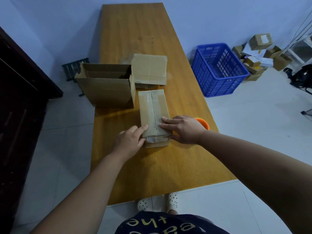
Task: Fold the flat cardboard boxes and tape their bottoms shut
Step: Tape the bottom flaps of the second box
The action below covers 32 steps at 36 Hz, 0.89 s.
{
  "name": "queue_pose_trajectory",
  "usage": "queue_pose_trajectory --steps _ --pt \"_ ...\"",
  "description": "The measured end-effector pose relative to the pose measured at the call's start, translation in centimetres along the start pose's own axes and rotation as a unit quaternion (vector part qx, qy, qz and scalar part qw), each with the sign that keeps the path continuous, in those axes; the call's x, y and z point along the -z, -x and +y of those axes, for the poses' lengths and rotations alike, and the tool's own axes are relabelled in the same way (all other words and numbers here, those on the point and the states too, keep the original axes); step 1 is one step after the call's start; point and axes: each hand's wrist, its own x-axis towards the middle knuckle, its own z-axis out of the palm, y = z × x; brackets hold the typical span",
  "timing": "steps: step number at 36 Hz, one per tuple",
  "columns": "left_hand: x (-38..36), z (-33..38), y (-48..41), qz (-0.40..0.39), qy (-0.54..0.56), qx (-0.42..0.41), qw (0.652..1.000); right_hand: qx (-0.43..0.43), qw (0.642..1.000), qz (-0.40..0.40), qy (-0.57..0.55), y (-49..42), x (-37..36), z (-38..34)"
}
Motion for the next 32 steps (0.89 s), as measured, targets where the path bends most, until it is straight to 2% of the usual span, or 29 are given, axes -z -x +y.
queue_pose_trajectory --steps 10,14,20,23,27,32 --pt "0.6 0.0 -0.5 -0.006 -0.033 -0.036 0.999 0.011 0.999 0.047 0.002 0.2 -1.0 0.1" --pt "0.9 0.1 -1.1 -0.014 -0.079 -0.047 0.996 0.008 1.0 0.029 0.003 0.3 -1.0 -0.1" --pt "1.0 0.5 -1.3 -0.031 -0.074 -0.048 0.996 0.008 1.0 0.023 0.003 0.3 -1.0 0.1" --pt "0.6 0.2 -1.2 -0.003 -0.066 -0.051 0.996 0.013 0.999 0.037 0.004 0.3 -1.1 0.2" --pt "-0.5 -0.8 -0.7 0.081 -0.09 -0.111 0.986 0.012 0.999 0.047 0.001 0.4 -1.2 0.1" --pt "-1.5 -1.1 -0.3 0.114 -0.068 -0.129 0.983 0.007 0.999 -0.004 0.04 0.6 -1.0 0.5"
